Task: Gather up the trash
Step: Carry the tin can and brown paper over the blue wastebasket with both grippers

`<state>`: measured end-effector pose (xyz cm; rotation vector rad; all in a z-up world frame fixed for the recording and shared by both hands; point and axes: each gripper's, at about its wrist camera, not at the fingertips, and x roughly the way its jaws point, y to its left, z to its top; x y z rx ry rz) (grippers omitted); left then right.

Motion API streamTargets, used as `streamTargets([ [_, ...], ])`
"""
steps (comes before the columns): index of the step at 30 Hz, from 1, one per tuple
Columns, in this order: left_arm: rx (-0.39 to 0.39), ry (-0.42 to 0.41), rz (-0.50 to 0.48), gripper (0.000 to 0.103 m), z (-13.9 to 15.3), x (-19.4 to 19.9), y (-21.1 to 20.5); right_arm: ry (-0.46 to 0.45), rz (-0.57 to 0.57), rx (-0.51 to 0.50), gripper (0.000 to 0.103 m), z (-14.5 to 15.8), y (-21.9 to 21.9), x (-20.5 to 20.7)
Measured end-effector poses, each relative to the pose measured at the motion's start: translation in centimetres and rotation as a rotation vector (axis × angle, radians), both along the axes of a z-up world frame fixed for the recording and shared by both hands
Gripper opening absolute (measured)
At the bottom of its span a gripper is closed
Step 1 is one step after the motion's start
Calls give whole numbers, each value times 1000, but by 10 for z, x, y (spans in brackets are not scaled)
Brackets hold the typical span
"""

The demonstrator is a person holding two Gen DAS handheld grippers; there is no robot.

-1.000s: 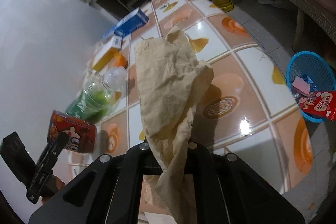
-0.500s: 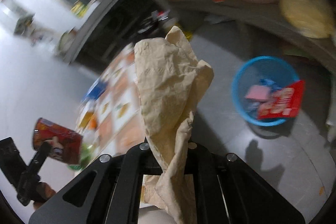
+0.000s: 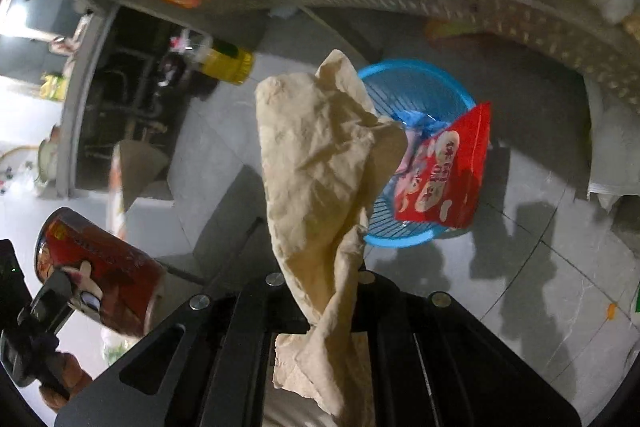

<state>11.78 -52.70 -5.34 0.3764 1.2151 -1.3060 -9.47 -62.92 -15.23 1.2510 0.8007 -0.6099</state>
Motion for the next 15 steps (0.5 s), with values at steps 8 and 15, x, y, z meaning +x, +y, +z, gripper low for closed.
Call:
streamTargets([
  [8,224,-6,-10,62,-75,-1,-81,49,-4,135,9,-87,-60,37],
  [15,299,8,31,71,-111,6,-119,102,-33,135,60,-148,-105,59],
])
